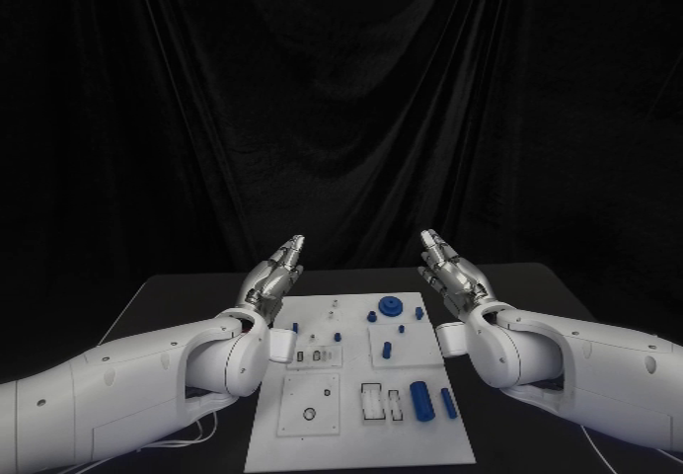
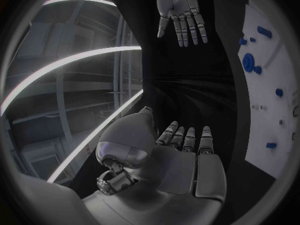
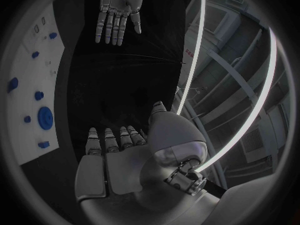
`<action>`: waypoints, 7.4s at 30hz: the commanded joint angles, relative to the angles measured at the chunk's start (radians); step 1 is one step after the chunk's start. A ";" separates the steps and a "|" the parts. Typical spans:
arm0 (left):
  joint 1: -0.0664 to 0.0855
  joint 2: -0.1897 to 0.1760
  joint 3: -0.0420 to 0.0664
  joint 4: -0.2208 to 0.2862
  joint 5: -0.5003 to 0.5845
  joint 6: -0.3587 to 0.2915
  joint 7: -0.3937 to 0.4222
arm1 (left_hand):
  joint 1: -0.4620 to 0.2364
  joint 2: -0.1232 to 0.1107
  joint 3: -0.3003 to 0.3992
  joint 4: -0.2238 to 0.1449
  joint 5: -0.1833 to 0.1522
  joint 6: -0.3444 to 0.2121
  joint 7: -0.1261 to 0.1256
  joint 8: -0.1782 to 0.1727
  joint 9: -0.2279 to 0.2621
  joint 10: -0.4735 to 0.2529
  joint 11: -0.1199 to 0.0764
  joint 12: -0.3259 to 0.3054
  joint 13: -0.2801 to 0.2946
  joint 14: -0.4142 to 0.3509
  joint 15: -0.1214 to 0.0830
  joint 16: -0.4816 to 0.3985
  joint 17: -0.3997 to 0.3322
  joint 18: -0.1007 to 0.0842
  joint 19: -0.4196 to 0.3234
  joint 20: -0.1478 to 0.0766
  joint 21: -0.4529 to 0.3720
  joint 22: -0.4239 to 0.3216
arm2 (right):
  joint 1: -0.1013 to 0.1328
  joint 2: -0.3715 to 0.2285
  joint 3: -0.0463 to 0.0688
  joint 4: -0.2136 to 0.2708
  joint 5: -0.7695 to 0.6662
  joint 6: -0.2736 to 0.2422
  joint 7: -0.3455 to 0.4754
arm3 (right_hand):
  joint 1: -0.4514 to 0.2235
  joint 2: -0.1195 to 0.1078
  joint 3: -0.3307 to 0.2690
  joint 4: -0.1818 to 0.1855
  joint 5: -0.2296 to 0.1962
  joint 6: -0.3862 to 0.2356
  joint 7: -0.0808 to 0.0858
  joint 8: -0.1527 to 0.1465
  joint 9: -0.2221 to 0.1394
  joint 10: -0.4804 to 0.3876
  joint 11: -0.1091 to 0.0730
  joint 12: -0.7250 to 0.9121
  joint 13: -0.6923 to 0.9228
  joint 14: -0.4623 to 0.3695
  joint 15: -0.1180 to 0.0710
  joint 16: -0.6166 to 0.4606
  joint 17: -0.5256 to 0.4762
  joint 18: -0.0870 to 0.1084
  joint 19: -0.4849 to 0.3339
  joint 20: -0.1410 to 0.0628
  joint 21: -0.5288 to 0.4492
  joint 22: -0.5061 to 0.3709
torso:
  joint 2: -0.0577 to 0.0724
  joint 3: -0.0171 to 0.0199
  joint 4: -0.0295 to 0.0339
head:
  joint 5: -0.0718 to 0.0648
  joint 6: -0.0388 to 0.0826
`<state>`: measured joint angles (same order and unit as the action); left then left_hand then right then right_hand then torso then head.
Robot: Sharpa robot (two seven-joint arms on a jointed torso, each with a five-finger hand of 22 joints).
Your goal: Assemble the parts on the task board
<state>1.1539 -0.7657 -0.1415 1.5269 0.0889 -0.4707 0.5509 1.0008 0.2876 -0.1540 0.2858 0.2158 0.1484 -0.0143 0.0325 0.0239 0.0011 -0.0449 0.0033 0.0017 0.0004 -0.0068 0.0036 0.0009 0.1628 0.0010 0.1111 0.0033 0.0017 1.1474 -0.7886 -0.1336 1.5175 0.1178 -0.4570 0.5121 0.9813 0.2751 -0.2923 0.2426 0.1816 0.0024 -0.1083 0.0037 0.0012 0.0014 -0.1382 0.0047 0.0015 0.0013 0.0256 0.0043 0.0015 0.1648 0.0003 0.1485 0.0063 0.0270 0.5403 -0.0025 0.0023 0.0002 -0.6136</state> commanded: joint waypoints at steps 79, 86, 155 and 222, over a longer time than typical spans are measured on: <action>0.156 -0.292 -0.065 0.132 0.014 0.475 0.348 | 0.323 -0.033 0.212 -0.015 0.346 0.290 0.081 0.044 0.033 0.324 0.227 0.276 0.067 0.281 0.181 0.213 0.104 0.000 0.261 0.153 0.158 0.072 | 0.394 -0.052 -0.114 -0.038 -1.526 0.215 -0.525 | 0.365 -0.188 0.371 -0.373 0.137 0.785 0.234 0.203 0.083 0.824 0.243 0.471 0.063 1.412 -0.013 1.187 0.658 -0.059 1.364 -0.036 1.294 0.993 | 0.281 -0.0257 0.0720 | -0.044 -0.128; 0.156 -0.305 -0.067 0.148 0.018 0.484 0.337 | 0.322 -0.033 0.214 -0.015 0.346 0.291 0.083 0.044 0.033 0.319 0.228 0.276 0.067 0.274 0.182 0.210 0.102 0.000 0.262 0.155 0.159 0.072 | 0.391 -0.044 -0.114 -0.020 -1.774 0.177 -0.612 | 0.334 -0.240 0.425 -0.354 0.082 0.804 0.219 0.159 0.087 0.842 0.232 0.419 0.065 1.463 -0.035 1.284 0.856 -0.085 1.423 -0.054 1.384 1.148 | 0.297 -0.0294 0.0854 | -0.075 -0.097; 0.156 -0.311 -0.070 0.164 0.020 0.517 0.258 | 0.308 -0.049 0.347 -0.080 0.365 0.329 0.113 0.052 0.042 0.277 0.254 0.335 0.074 0.241 0.203 0.236 0.100 -0.006 0.246 0.170 0.153 0.069 | 0.293 -0.023 -0.114 -0.004 -1.868 0.081 -0.620 | 0.336 -0.299 0.583 -0.318 0.024 0.859 0.216 0.081 0.107 0.859 0.239 0.367 0.071 1.436 -0.027 1.270 0.872 -0.079 1.384 -0.047 1.369 1.143 | 0.319 -0.0363 0.1004 | -0.063 -0.123; 0.154 -0.286 -0.070 0.128 0.020 0.524 0.227 | 0.291 -0.055 0.379 -0.091 0.368 0.353 0.122 0.061 0.046 0.286 0.266 0.362 0.078 0.234 0.209 0.246 0.100 -0.010 0.245 0.172 0.154 0.069 | 0.336 0.260 -0.112 -0.275 -1.725 0.098 -0.499 | 0.437 -0.300 0.647 -0.275 -0.030 1.067 0.232 0.143 0.249 1.135 0.201 0.241 0.069 1.449 -0.044 1.258 0.908 -0.086 1.395 -0.062 1.375 1.192 | 0.324 -0.0365 0.1060 | -0.046 -0.092</action>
<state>1.3073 -1.0517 -0.2118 1.6528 0.1103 0.0437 0.6784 1.3024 0.2346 0.2200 0.1930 0.5809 0.4968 0.1071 0.0867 0.0684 0.2849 0.2135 0.3590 0.0785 0.2359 0.2001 0.2476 0.1013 0.1621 0.2492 0.2807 0.1581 0.0708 1.4911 -0.5301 -0.2428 1.2410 -1.5924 -0.3471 0.0070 1.4070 -0.0221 0.3561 -0.0384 0.1569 1.0736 0.1236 0.1508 0.2517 1.1219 0.0752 0.2474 0.0673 1.4531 -0.0204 1.2662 0.9088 0.0859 1.4008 0.0840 1.3863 1.2185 0.8649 -0.0392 0.1098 -0.0443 -0.7043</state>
